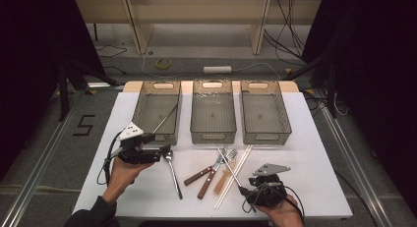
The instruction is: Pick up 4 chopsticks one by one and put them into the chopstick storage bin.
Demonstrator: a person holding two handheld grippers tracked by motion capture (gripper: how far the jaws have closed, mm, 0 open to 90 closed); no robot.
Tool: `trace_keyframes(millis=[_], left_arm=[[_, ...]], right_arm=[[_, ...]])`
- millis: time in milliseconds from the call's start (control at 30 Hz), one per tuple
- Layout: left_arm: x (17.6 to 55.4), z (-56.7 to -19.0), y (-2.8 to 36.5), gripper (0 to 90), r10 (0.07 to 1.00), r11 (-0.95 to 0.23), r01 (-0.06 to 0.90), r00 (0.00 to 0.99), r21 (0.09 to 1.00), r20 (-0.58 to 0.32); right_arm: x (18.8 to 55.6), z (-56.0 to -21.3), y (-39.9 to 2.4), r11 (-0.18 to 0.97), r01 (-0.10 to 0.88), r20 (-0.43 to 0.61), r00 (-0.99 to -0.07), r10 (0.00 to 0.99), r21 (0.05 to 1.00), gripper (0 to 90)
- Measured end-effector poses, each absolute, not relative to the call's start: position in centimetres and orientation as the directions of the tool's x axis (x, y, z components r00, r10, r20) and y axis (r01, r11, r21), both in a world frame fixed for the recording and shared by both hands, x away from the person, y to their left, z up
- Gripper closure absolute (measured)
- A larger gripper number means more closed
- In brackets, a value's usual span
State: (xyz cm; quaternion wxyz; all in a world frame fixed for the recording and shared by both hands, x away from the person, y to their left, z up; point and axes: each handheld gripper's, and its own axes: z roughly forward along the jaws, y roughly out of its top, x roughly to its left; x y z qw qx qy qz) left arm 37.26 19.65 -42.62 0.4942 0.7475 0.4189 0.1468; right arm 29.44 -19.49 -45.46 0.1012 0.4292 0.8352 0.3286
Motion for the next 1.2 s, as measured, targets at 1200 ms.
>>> trace_keyframes(millis=[1200], left_arm=[[32.4, -42.9, 17.5, 19.2, 0.707, -0.257, 0.409, 0.698, 0.876, -0.118]], right_arm=[[31.4, -46.9, -16.9, 0.558, 0.666, 0.024, -0.652, 0.758, 0.495, 77.8]])
